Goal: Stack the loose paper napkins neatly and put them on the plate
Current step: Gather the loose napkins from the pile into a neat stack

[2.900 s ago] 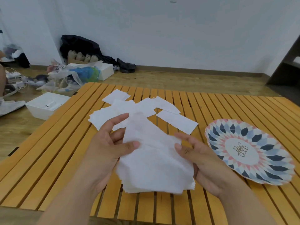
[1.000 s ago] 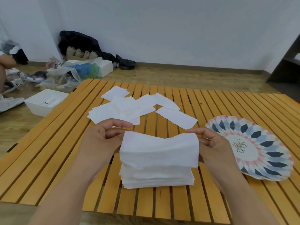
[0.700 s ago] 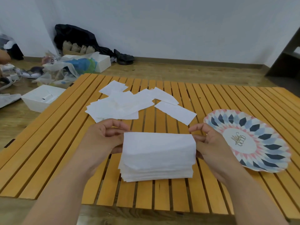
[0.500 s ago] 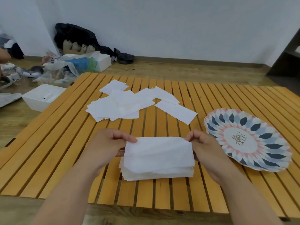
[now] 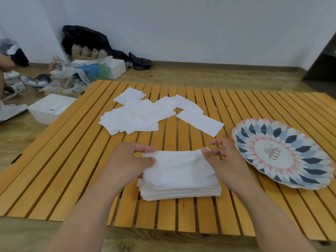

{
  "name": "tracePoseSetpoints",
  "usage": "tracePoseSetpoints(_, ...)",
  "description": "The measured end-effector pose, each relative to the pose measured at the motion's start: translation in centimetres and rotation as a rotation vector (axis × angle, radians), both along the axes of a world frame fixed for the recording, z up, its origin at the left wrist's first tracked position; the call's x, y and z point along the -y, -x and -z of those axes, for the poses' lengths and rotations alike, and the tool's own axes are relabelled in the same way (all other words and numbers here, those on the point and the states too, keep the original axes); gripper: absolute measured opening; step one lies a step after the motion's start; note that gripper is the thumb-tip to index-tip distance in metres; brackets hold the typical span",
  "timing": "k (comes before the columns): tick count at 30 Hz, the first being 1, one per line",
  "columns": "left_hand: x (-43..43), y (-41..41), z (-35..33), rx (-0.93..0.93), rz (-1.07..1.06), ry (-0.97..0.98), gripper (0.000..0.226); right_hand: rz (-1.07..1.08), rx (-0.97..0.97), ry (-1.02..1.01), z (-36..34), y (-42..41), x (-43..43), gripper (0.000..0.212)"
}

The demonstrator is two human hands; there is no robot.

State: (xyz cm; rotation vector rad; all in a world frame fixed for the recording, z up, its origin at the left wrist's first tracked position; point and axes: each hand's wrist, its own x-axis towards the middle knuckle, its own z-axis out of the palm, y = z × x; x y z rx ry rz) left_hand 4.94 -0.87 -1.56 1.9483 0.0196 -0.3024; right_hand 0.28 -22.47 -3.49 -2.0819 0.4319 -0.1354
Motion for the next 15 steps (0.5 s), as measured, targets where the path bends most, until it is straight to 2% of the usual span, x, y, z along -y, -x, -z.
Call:
tracePoseSetpoints(5, -0.2, 0.1, -0.7, 0.000, 0.062, 0.098, 0.028, 0.018, 0.051, -0.021, 0.0, 0.1, 0.0, 0.020)
tracePoseSetpoints(10, -0.4, -0.1, 0.0, -0.047, 0.063, -0.001, 0.033, 0.032, 0.037, 0.007, 0.9, -0.2, 0.2, 0.007)
tracePoseSetpoints(15, -0.6, -0.1, 0.0, -0.035, 0.076, -0.025, 0.038, 0.037, 0.010, 0.024, 1.0, -0.3, 0.4, 0.017)
